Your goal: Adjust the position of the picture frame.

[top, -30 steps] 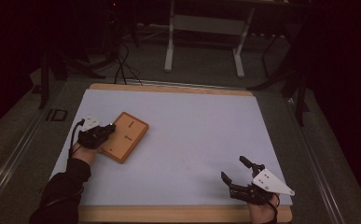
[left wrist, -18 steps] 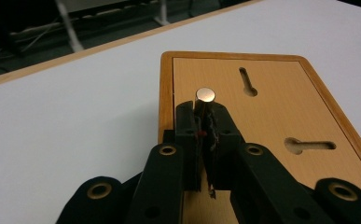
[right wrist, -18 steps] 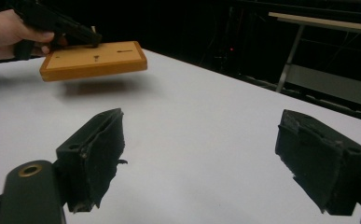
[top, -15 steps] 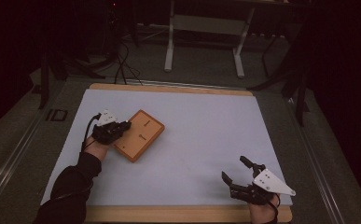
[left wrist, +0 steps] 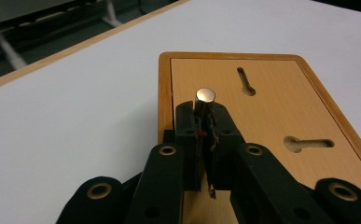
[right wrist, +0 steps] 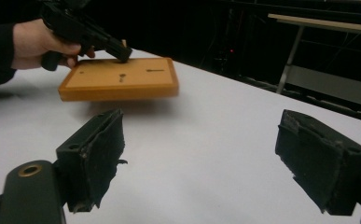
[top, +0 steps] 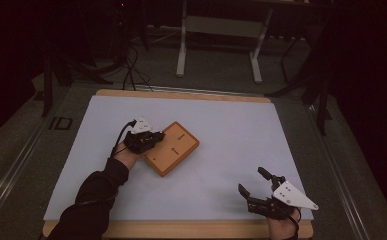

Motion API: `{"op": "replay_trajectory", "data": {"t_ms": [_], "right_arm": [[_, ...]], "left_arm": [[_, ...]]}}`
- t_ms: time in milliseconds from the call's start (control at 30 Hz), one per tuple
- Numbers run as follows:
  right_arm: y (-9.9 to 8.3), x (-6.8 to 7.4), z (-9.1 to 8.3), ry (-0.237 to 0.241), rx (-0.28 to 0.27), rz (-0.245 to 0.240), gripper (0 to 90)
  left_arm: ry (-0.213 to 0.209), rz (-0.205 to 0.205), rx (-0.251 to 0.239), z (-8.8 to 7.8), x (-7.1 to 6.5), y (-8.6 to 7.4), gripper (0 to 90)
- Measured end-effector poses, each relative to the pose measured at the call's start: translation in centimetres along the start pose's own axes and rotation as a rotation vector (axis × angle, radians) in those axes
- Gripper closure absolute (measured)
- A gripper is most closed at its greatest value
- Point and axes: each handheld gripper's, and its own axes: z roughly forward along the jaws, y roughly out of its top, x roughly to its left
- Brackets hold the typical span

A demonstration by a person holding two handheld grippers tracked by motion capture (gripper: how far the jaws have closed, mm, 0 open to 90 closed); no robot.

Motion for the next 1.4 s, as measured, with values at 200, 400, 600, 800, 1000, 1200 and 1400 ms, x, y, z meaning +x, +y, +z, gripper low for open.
{"op": "replay_trajectory", "data": {"t_ms": [200,400,600,800,1000,1200,1400], "right_arm": [[0.0,-0.2,-0.2,-0.004,-0.004,0.008,15.1],[0.0,-0.2,-0.3,-0.003,-0.008,0.006,15.2],[0.0,-0.3,-0.3,-0.002,-0.011,0.009,15.1],[0.0,-0.3,-0.3,0.003,-0.011,0.01,15.1],[0.0,-0.3,-0.3,0.007,-0.011,0.012,15.1],[0.0,-0.3,-0.2,0.009,-0.008,0.013,15.1],[0.0,-0.2,-0.2,0.011,-0.009,0.01,15.2]], "left_arm": [[-0.047,0.035,0.015,2.0,-1.3,0.6,85.5],[-0.089,0.06,0.031,4.2,-2.4,0.9,85.4],[-0.128,0.072,0.037,5.9,-3.0,1.1,85.5],[-0.166,0.087,0.044,7.4,-3.3,1.3,85.4],[-0.186,0.101,0.048,8.7,-3.7,1.1,85.3],[-0.207,0.083,0.052,9.5,-3.5,1.0,85.4],[-0.221,0.06,0.065,9.8,-3.3,1.1,85.3]]}}
